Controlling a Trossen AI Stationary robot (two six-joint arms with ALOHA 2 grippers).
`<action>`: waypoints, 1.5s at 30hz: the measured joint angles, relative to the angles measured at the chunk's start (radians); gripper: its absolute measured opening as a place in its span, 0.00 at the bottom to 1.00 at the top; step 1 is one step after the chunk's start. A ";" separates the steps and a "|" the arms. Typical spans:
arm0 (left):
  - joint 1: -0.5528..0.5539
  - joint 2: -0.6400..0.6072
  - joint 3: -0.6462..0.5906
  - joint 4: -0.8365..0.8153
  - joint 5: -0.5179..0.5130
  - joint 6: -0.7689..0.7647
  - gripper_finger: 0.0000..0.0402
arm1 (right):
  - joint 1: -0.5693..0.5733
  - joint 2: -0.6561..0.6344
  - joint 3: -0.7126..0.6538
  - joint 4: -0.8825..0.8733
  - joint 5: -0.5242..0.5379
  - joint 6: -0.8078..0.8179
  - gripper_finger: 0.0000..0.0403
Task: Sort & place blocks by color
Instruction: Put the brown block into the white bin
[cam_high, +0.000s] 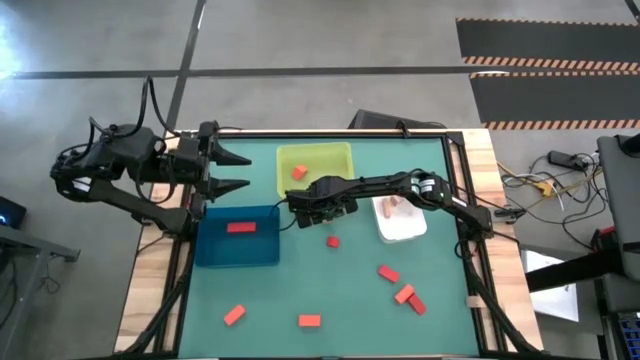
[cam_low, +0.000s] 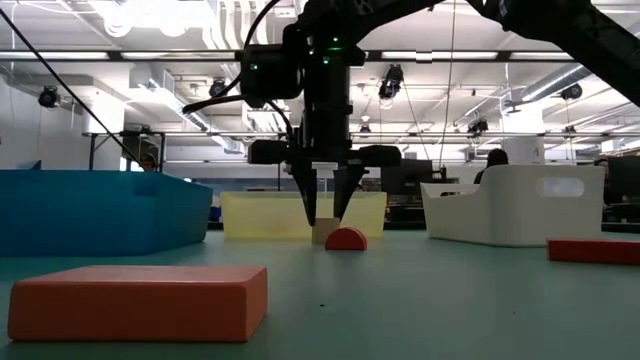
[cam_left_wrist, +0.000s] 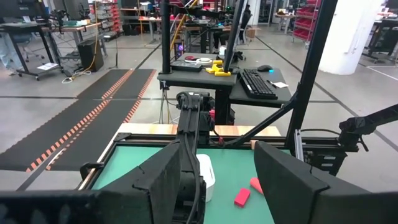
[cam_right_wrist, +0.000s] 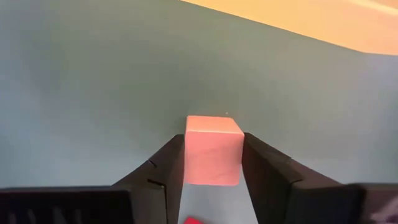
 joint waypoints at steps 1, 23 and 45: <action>0.000 0.000 0.000 0.000 0.000 0.000 0.46 | 0.000 0.000 0.000 0.000 -0.003 -0.001 0.31; 0.000 0.016 0.000 0.001 0.000 0.000 0.46 | 0.011 -0.094 0.077 -0.119 -0.019 -0.046 0.31; 0.000 0.042 0.000 0.013 -0.045 -0.002 0.46 | 0.029 -0.352 0.022 -0.399 0.063 -0.156 0.31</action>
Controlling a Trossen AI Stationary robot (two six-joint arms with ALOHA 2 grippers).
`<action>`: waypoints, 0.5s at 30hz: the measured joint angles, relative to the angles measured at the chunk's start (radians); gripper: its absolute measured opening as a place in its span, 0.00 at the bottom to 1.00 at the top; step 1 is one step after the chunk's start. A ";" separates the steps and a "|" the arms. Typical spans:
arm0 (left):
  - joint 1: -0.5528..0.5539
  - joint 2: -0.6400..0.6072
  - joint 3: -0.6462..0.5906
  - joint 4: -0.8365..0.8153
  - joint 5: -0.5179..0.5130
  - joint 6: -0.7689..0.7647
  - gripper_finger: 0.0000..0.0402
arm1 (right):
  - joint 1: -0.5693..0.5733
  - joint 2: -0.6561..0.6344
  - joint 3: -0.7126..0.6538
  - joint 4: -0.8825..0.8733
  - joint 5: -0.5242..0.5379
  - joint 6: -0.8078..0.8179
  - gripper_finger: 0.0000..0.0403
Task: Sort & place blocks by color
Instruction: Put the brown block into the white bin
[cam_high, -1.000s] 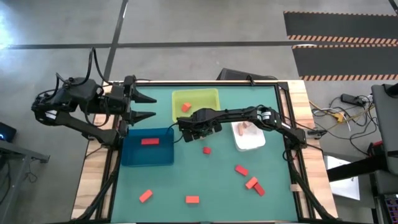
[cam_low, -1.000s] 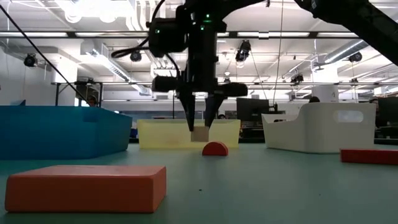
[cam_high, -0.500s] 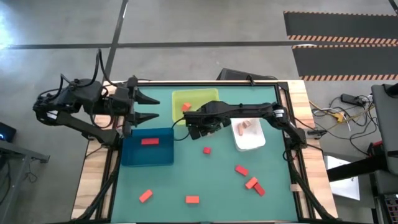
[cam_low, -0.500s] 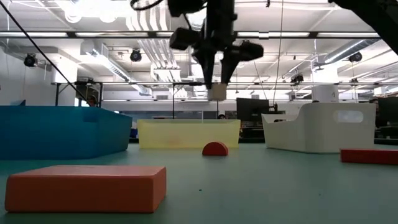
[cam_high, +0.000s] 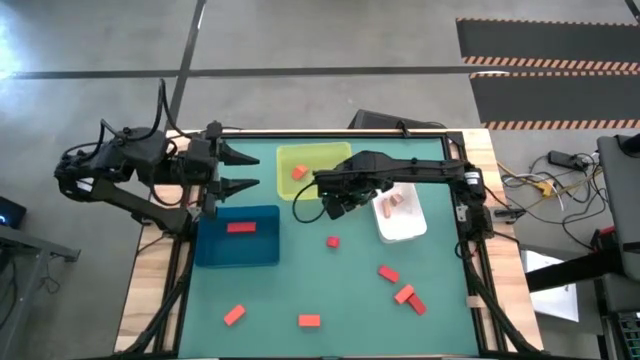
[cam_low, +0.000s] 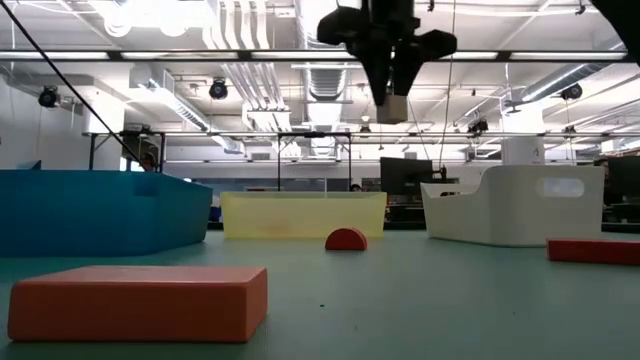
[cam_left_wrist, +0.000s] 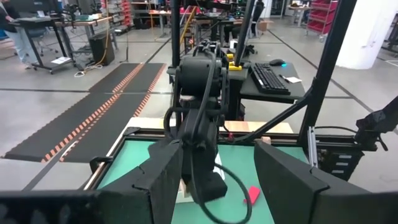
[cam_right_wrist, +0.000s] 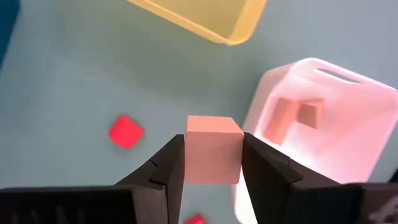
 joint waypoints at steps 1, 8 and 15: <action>0.000 0.001 0.000 0.001 0.000 0.000 0.46 | 0.000 -0.015 -0.016 0.000 0.007 -0.003 0.31; 0.000 0.008 0.000 0.004 -0.007 -0.025 0.46 | 0.000 -0.130 -0.167 0.013 0.034 -0.004 0.31; 0.000 0.024 0.000 0.055 -0.027 -0.027 0.46 | 0.000 -0.262 -0.402 0.094 0.024 0.013 0.31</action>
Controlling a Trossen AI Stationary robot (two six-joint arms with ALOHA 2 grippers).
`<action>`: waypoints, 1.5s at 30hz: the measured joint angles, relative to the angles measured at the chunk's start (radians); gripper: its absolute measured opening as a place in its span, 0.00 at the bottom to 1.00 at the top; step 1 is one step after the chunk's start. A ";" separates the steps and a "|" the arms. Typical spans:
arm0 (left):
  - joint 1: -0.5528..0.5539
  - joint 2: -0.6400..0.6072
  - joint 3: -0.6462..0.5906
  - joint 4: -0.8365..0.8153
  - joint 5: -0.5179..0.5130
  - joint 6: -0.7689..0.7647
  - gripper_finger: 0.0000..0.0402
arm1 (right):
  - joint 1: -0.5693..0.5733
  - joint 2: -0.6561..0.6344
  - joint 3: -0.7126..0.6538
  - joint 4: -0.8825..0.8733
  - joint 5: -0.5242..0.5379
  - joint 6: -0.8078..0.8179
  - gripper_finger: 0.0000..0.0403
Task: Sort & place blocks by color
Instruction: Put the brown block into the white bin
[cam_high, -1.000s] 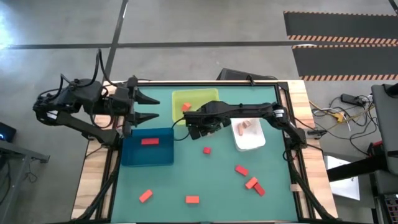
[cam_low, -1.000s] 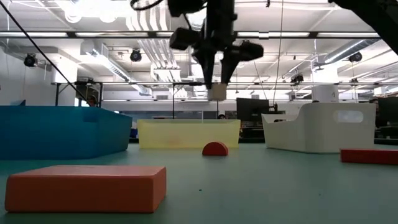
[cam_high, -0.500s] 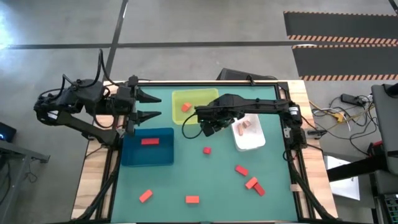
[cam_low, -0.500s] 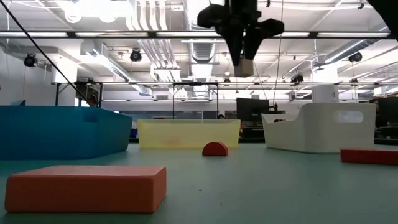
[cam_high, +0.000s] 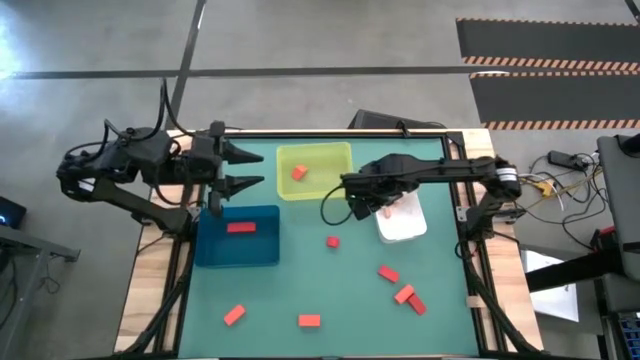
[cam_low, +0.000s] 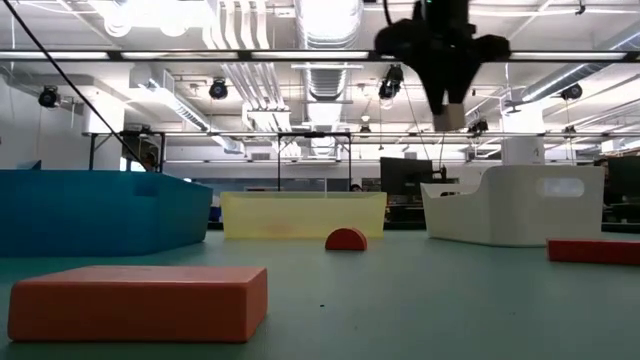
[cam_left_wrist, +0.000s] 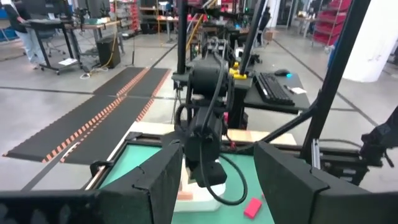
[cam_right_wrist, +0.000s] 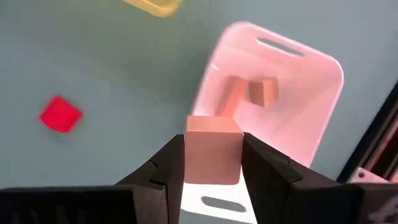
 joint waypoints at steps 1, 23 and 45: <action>0.000 0.001 0.000 0.007 0.000 0.000 0.46 | 0.000 -0.019 -0.033 0.011 -0.001 0.007 0.31; 0.000 0.051 0.003 0.055 -0.110 0.000 0.46 | -0.020 -0.337 -0.612 0.326 -0.066 0.108 0.31; 0.000 0.068 0.003 0.075 -0.155 0.002 0.46 | -0.054 -0.252 -0.736 0.474 -0.070 0.131 0.31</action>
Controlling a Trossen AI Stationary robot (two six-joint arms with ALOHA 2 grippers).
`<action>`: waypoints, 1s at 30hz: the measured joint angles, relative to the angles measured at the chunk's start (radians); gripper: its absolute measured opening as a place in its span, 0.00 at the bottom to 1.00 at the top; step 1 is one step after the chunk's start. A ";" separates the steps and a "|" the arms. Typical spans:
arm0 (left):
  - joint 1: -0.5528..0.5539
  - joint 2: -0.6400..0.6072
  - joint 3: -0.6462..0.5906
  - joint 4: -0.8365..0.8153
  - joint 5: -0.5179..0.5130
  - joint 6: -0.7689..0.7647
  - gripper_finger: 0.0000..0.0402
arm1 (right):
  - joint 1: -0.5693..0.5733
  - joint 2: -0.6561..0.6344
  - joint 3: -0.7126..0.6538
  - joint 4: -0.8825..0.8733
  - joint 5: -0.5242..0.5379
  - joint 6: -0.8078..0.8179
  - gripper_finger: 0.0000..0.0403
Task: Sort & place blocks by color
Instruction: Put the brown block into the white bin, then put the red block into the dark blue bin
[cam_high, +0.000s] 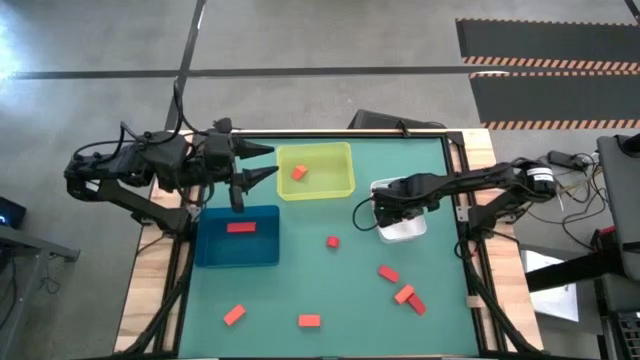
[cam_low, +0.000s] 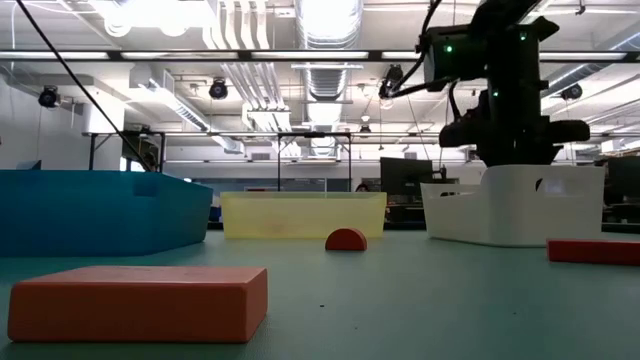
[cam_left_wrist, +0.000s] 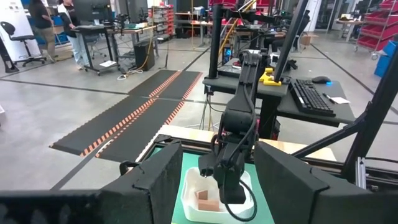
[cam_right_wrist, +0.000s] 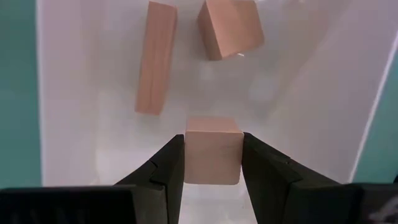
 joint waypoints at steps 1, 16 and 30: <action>0.000 0.000 0.000 0.000 0.000 0.000 0.46 | -0.001 0.008 0.000 0.001 0.000 -0.001 0.31; 0.000 0.000 0.000 -0.002 0.000 0.000 0.46 | -0.001 0.038 0.000 0.017 0.000 -0.007 0.37; 0.000 0.005 -0.002 -0.062 0.002 -0.111 0.46 | -0.001 0.024 0.042 -0.015 -0.028 -0.027 0.47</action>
